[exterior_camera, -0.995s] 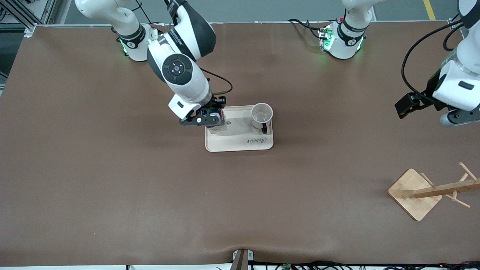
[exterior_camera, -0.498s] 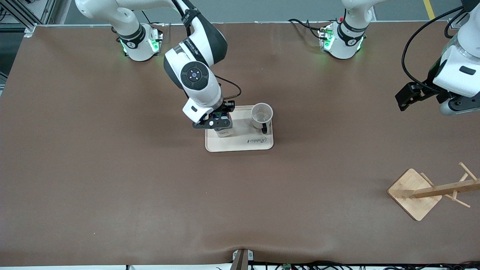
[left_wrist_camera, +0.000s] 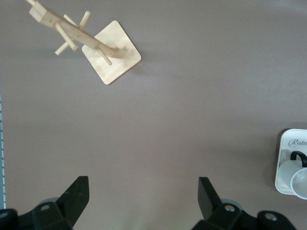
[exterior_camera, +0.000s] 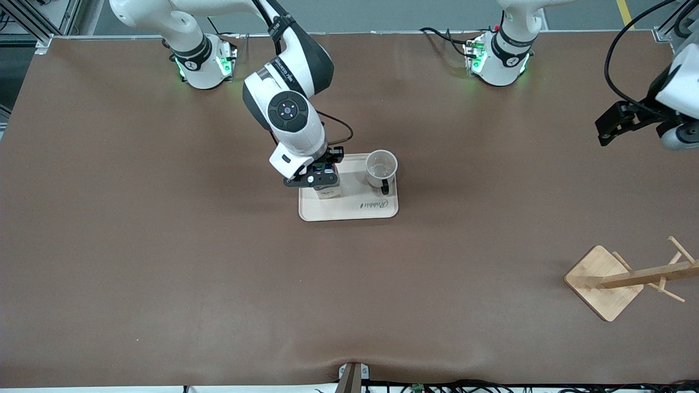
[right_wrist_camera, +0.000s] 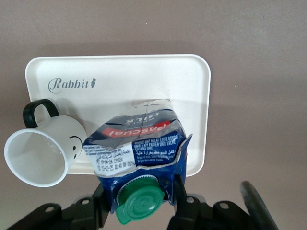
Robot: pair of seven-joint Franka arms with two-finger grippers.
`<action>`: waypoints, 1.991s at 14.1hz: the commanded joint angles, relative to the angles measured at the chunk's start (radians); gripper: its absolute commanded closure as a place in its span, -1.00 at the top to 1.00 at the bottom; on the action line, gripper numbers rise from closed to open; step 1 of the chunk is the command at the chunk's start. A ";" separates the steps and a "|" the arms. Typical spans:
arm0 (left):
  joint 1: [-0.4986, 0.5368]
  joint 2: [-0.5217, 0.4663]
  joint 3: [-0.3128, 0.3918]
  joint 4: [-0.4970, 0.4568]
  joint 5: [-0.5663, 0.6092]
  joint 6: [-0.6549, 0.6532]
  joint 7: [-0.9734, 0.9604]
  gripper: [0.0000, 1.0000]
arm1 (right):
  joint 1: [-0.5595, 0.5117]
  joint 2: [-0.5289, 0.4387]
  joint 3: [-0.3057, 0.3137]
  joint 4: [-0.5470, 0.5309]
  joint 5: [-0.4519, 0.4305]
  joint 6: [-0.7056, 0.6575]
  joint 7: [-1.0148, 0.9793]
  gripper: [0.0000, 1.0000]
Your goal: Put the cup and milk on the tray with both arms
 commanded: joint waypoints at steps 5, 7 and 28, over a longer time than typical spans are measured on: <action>-0.044 -0.130 0.129 -0.164 -0.096 0.069 0.037 1.00 | 0.003 -0.005 -0.014 -0.009 0.009 -0.020 0.018 1.00; -0.041 -0.130 0.124 -0.164 -0.100 0.072 0.039 1.00 | -0.002 -0.007 -0.014 -0.004 0.009 -0.032 0.019 1.00; -0.044 -0.113 0.104 -0.158 -0.094 0.083 0.033 1.00 | -0.445 -0.120 -0.043 0.453 -0.062 -0.586 -0.052 1.00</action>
